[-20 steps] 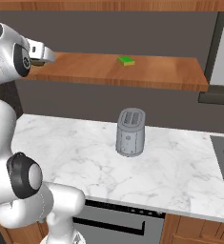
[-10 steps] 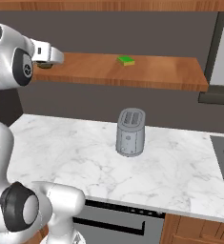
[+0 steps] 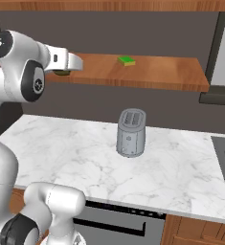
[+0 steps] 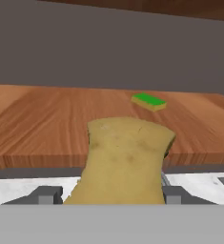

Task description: Locate and retrieve the sponge and sponge from the cabinet. Place them next to the sink.

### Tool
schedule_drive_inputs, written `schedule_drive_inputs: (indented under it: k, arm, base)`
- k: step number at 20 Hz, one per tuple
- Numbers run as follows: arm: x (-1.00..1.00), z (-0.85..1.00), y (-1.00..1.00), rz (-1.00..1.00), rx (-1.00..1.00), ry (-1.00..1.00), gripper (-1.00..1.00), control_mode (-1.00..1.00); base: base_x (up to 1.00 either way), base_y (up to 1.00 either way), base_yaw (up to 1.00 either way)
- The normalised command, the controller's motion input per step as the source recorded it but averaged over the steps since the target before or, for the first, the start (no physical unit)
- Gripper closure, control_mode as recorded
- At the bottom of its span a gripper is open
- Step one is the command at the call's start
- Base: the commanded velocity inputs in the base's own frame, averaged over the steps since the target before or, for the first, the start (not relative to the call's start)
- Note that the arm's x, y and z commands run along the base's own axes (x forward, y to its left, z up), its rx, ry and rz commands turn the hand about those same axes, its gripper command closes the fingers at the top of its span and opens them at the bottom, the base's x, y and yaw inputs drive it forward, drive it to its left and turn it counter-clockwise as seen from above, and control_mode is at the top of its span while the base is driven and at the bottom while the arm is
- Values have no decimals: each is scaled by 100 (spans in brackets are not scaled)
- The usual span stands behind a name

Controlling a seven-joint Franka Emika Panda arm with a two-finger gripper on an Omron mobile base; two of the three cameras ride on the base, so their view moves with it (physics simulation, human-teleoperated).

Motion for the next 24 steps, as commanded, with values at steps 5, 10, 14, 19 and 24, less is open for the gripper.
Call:
schedule_drive_inputs:
  k: [5, 10, 14, 19, 24]
  arm:
    - [-54, 2, -79, -8, -1, -1, 100, -100]
    - [-56, -1, -80, -8, 0, -1, 100, -100]
    - [-57, -8, -75, -10, 0, 0, 100, -100]
    - [-45, -16, -66, -15, 0, 4, 100, -100]
    - [-39, -21, -68, -16, 0, 4, 100, -100]
  base:
    - [0, 0, 0]
    - [0, 0, 0]
    - [0, 0, 0]
    - [0, 0, 0]
    - [0, 0, 0]
